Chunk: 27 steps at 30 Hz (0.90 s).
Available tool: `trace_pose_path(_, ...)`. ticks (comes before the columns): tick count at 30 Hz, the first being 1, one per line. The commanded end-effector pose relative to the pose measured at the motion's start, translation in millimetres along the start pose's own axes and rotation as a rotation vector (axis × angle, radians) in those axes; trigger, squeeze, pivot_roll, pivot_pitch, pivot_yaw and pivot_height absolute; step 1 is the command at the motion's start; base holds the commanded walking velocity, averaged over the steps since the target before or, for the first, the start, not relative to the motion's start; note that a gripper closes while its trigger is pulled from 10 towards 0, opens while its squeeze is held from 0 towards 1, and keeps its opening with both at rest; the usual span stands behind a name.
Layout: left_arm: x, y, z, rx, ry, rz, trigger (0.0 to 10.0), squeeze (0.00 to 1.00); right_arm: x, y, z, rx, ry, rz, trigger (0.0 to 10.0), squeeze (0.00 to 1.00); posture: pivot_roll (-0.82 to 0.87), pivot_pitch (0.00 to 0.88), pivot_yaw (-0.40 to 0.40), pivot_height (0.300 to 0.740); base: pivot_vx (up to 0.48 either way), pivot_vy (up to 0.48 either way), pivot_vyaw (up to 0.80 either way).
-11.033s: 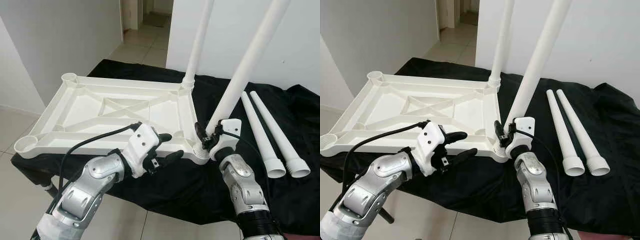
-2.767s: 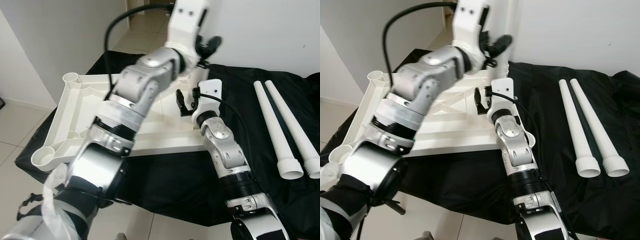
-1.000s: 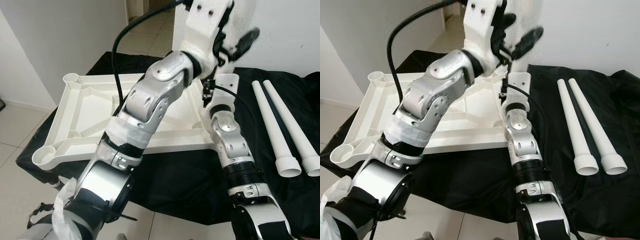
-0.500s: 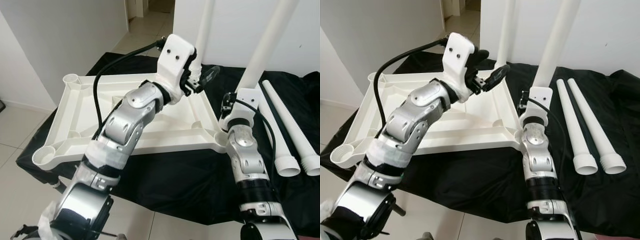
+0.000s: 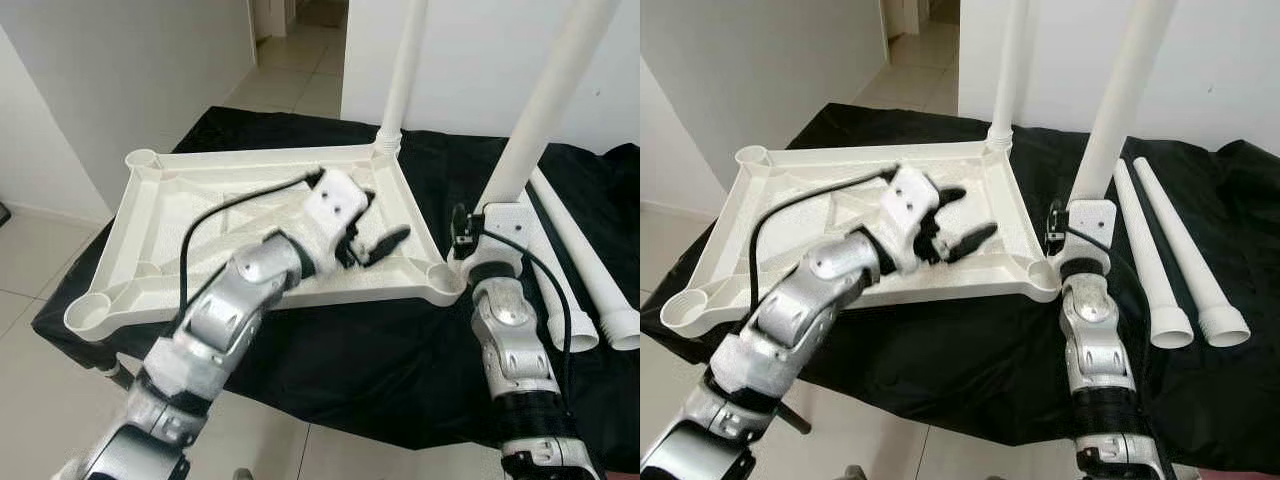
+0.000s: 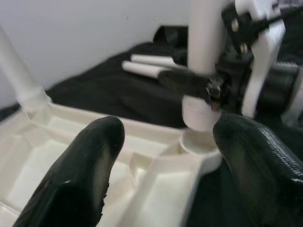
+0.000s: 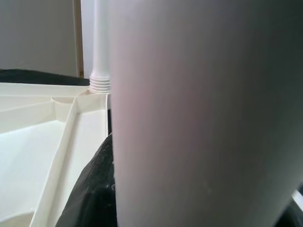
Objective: Building children table
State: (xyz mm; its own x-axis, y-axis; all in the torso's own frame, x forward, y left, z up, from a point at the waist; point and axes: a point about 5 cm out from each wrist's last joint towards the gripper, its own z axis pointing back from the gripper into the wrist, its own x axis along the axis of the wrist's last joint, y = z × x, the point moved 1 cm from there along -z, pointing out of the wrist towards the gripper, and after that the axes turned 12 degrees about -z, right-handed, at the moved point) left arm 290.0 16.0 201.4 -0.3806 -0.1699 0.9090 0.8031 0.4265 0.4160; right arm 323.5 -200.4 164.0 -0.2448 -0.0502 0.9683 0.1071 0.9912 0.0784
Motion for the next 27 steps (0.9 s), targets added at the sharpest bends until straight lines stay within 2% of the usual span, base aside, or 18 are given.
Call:
trace_pose_path(1, -0.9, -9.7, -0.1, -0.053, 0.012, -0.007, 10.0, 0.0, -1.2, 0.7, 1.6, 0.021, -0.012, -0.014, 10.0, 0.0, -0.09, 0.0, 0.02, 0.74, 0.0, 0.0, 0.0)
trace_pose_path(2, -0.9, -9.7, -0.1, -0.053, 0.012, -0.007, 10.0, 0.0, -1.2, 0.7, 1.6, 0.021, -0.012, -0.014, 10.0, 0.0, -0.09, 0.0, 0.02, 0.74, 0.0, 0.0, 0.0)
trace_pose_path(5, -5.7, -22.6, 0.4, -0.105, 0.022, -0.004, 10.0, 0.0, -7.6, 3.7, 2.7, 0.06, 0.0, -0.018, 10.0, 0.0, -0.09, 0.0, 0.023, 0.74, 0.0, 0.0, 0.0)
trace_pose_path(8, -7.3, -25.7, 0.2, -0.116, 0.029, -0.006, 10.0, 0.0, -11.8, 4.9, 4.3, 0.088, 0.01, -0.013, 10.0, 0.0, -0.09, 0.0, 0.023, 0.74, 0.0, 0.0, 0.0)
trace_pose_path(9, -8.0, -27.7, 0.0, -0.126, 0.033, -0.009, 10.0, 0.0, -16.6, 9.3, 6.8, 0.144, 0.025, -0.006, 10.0, 0.0, -0.09, 0.0, 0.027, 0.74, 0.0, 0.0, 0.0)
trace_pose_path(12, -9.3, -30.7, 0.9, -0.142, 0.038, -0.005, 10.0, 0.0, -21.6, 14.0, 10.2, 0.211, 0.04, 0.014, 10.0, 0.0, -0.09, 0.0, 0.03, 0.74, 0.0, 0.0, 0.0)
trace_pose_path(14, -9.3, -30.7, 0.9, -0.142, 0.038, -0.005, 10.0, 0.0, -21.6, 14.0, 10.2, 0.211, 0.04, 0.014, 10.0, 0.0, -0.09, 0.0, 0.03, 0.74, 0.0, 0.0, 0.0)
trace_pose_path(18, -11.7, -37.4, 3.9, -0.176, 0.048, -0.007, 10.0, 0.0, -29.7, 13.4, 15.8, 0.29, 0.07, 0.044, 10.0, 0.0, -0.09, 0.0, 0.03, 0.74, 0.0, 0.0, 0.0)
trace_pose_path(27, -11.4, -38.1, 5.4, -0.182, 0.049, -0.013, 10.0, 0.0, -38.4, 8.6, 22.9, 0.351, 0.109, 0.067, 10.0, 0.0, -0.09, 0.0, 0.032, 0.74, 0.0, 0.0, 0.0)
